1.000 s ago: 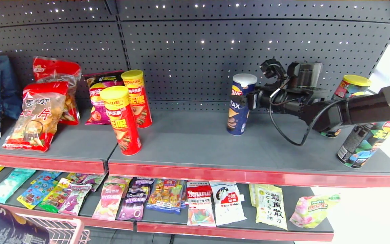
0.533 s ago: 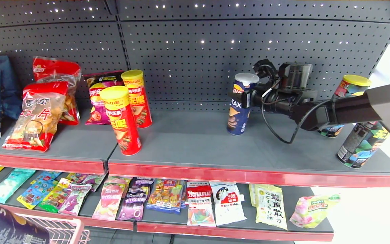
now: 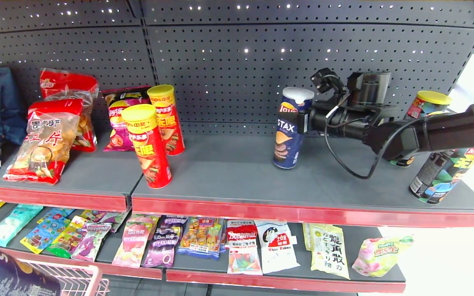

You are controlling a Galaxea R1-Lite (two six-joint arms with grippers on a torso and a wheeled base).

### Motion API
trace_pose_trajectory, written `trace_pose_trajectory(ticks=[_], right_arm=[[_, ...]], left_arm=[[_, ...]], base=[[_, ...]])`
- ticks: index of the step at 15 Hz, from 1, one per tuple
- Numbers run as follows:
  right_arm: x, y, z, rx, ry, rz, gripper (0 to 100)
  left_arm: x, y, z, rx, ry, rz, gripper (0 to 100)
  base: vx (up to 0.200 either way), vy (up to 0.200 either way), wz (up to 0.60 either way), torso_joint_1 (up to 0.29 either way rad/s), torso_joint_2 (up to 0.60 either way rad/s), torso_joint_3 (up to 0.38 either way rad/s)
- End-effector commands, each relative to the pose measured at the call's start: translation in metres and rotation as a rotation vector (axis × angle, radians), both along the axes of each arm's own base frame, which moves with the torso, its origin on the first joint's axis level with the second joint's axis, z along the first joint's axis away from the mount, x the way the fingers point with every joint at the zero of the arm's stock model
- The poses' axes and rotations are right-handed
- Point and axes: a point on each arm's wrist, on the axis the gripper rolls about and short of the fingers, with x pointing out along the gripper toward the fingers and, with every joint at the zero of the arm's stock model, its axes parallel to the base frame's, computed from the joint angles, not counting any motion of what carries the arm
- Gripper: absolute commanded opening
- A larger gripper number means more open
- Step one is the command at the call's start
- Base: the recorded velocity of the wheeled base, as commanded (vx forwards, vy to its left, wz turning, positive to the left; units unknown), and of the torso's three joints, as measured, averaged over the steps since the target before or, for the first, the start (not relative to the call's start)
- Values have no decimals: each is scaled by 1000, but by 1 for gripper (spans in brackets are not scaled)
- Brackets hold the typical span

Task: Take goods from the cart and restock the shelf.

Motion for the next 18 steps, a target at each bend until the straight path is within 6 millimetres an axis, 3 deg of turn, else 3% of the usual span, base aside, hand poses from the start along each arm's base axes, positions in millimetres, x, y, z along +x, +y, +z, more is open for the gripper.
trace_pose_trajectory(ticks=[1,4,7,12,18], right_arm=[[-29,-7,23,8,-30,51,0],[-35,-21,28,-48,-91,58,0],[-37,-25,19,-22,-94,304,0],[-53,-26,1,-31,-63,371,0],[-64,-30,-3,-26,-34,389,0]], left_arm=[[0,0,0,0,1,0,0],[0,0,-1,1,4,-1,0],[0,0,1,0,-2,-1,0],[0,0,1,-1,-5,-1,0],[1,0,1,0,2,-6,0]], base=[[0,0,0,0,0,0],[0,0,0,0,0,0],[0,0,0,0,0,0],[0,0,0,0,0,0],[0,0,0,0,0,0]])
